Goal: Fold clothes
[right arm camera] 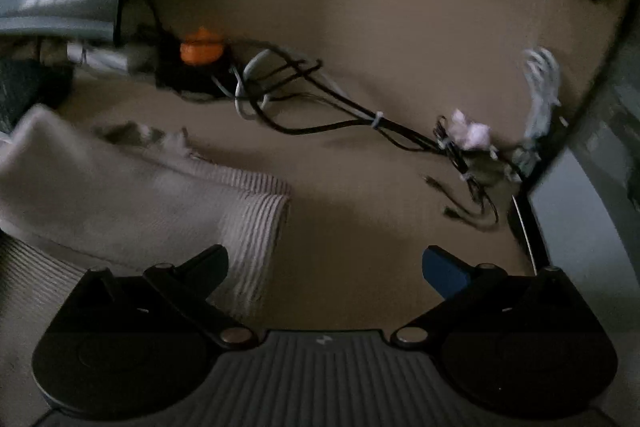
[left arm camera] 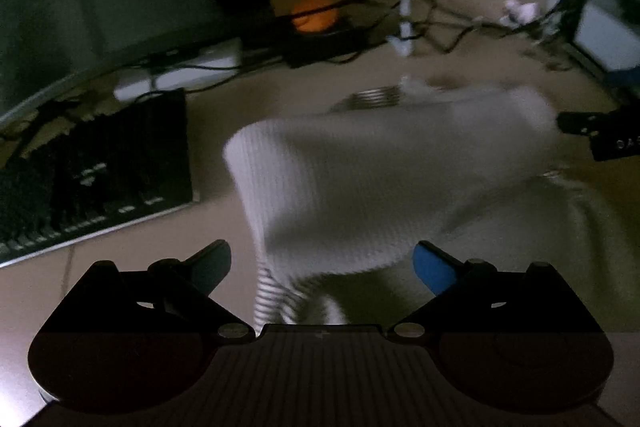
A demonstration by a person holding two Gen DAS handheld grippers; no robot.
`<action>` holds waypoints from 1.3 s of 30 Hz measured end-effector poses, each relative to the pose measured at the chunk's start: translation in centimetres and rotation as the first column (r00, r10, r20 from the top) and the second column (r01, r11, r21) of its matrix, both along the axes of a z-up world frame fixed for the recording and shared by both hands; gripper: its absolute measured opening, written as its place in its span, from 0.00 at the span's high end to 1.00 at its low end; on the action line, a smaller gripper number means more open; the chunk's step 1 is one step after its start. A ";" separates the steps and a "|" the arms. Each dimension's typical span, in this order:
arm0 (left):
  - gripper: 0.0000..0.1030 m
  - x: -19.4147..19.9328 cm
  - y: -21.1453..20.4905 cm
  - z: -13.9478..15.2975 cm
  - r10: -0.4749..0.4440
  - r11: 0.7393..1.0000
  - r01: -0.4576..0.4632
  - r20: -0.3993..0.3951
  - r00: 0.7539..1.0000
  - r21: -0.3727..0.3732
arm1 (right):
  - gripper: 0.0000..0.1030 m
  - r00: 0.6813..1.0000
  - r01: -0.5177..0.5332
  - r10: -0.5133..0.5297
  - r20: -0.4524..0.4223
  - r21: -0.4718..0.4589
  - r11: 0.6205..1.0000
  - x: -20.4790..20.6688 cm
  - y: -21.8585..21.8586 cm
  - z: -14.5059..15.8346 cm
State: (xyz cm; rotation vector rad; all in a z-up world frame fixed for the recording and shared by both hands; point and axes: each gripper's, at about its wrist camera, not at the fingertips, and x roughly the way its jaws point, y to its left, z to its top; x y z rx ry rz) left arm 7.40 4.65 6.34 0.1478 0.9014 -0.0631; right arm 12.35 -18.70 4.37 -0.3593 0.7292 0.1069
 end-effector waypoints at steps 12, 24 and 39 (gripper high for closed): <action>0.03 -0.1 0.7 1.6 0.044 0.998 -0.041 0.051 0.998 -0.054 | 0.03 0.995 -0.043 0.068 -0.069 0.316 0.948 3.9 -2.6 2.0; 0.03 0.5 -5.5 -1.2 -0.115 0.985 0.120 0.043 0.992 -0.123 | 0.87 0.954 -0.110 0.243 -0.175 0.549 0.829 4.9 -1.6 1.4; 0.03 1.9 -5.5 -1.8 -0.062 0.986 0.070 0.054 0.997 -0.149 | 0.94 0.971 -0.234 0.236 0.041 0.369 0.900 4.5 -1.0 4.5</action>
